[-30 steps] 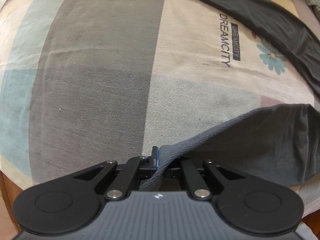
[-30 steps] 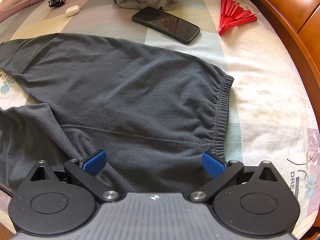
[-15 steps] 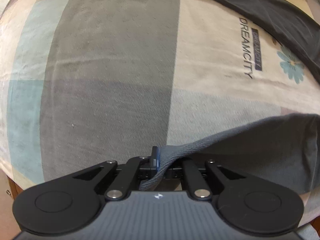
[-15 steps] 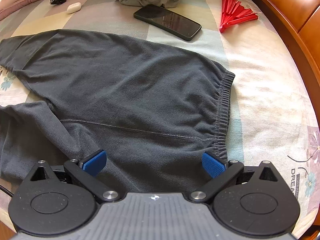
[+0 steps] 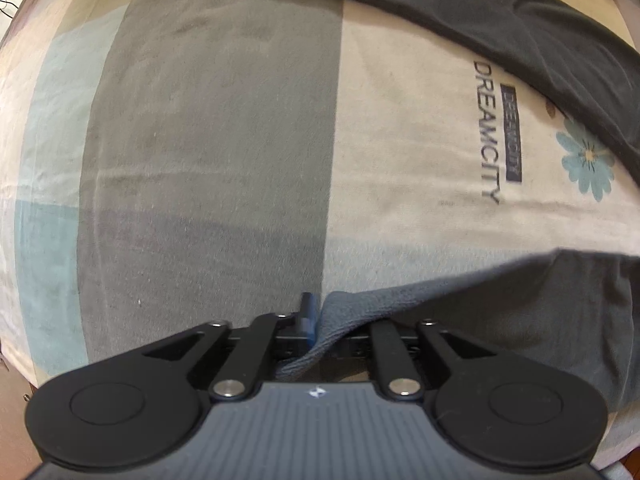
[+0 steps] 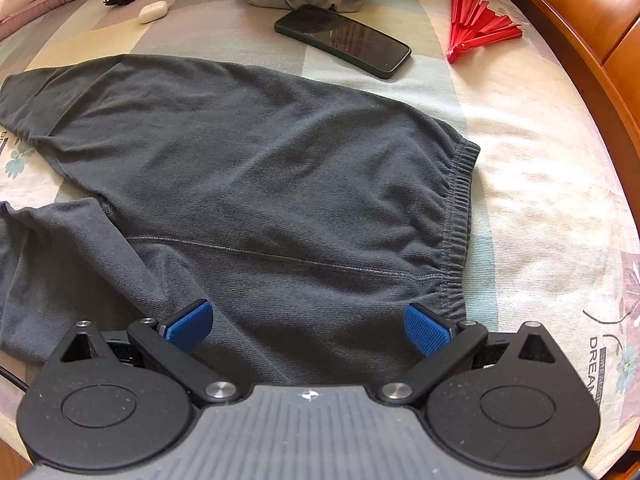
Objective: Fold clothes
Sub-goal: 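Hold the fabric edge with the left gripper and pull it taut, then lift the pinched fabric with the left gripper and carry it across the pants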
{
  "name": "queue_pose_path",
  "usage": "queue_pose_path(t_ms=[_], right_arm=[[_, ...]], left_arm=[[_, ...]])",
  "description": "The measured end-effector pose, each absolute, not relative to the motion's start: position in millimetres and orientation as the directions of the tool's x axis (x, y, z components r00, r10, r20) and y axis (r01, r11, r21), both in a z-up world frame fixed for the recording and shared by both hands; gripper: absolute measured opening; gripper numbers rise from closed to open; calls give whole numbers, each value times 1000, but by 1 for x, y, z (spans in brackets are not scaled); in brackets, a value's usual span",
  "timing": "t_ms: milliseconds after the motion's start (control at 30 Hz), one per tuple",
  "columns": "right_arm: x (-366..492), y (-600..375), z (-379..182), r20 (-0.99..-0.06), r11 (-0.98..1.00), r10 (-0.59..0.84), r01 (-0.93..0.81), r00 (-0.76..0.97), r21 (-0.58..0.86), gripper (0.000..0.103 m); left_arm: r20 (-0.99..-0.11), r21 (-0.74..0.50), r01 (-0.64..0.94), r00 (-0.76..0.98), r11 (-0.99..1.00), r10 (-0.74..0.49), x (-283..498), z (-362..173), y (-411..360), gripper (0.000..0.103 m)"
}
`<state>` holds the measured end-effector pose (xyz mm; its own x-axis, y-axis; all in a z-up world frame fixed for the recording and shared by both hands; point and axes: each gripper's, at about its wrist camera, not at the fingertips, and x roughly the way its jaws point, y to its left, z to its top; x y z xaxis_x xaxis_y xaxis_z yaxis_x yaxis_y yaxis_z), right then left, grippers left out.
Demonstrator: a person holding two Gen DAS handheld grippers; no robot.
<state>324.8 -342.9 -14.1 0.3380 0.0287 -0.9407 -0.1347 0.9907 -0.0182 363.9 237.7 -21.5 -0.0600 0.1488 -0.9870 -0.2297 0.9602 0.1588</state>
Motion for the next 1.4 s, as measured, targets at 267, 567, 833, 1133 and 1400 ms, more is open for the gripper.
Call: queue_pose_path(t_ms=[267, 567, 833, 1133, 1400], right_arm=[[324, -339, -13, -941, 990, 42, -140, 335, -5, 103], [324, -333, -8, -937, 987, 78, -159, 340, 24, 103], [332, -321, 6, -918, 976, 148, -206, 367, 75, 103], [339, -294, 7, -919, 957, 176, -282, 352, 75, 103], [341, -273, 6, -917, 937, 224, -331, 331, 109, 103]], left_arm=[[-985, 152, -235, 39, 960, 165, 387, 5, 242, 38], [-957, 176, -369, 155, 912, 247, 367, 27, 262, 43], [-945, -28, -629, 270, 777, 185, 307, 23, 279, 43], [-831, -537, -779, 555, 325, -41, 212, -54, 262, 40], [-648, -751, -649, 760, 123, 53, 174, -92, 266, 40]])
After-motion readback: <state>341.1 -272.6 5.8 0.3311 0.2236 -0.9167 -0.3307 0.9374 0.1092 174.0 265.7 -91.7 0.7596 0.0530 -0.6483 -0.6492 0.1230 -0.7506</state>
